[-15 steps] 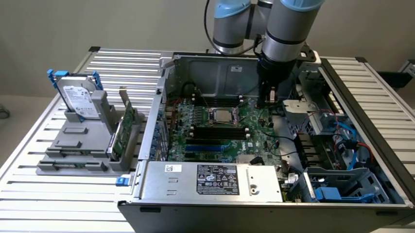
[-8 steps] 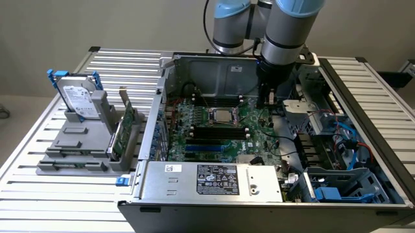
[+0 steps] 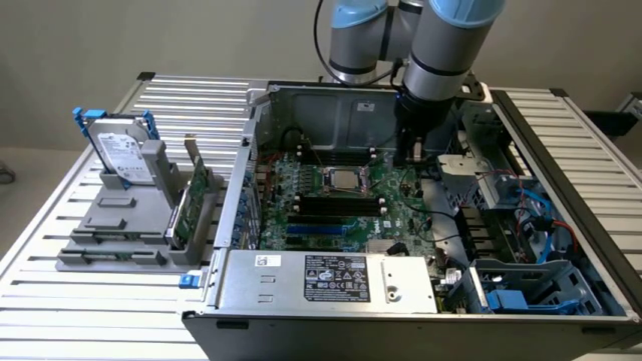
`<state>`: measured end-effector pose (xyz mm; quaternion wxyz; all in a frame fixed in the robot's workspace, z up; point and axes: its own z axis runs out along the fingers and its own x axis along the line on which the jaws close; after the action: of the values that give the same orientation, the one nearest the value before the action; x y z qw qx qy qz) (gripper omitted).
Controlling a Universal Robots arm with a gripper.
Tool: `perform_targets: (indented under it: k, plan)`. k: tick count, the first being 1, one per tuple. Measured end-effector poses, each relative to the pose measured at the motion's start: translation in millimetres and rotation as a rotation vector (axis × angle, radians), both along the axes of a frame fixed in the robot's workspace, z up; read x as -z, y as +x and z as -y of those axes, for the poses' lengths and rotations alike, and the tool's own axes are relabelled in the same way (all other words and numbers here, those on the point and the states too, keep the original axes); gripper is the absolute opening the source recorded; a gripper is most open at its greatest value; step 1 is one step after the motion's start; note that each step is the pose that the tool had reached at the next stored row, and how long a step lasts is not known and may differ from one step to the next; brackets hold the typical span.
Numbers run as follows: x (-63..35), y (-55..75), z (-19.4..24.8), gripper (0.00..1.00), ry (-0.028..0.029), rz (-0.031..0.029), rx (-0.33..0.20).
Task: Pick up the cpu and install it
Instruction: 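Close the cpu cover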
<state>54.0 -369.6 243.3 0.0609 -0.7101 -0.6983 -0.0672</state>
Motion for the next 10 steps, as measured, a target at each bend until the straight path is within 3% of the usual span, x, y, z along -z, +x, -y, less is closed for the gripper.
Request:
perform_targets:
  k: [10]
  plan:
    - [-3.6, 0.2, 0.0, 0.11, 0.0001, -0.0705, -0.016]
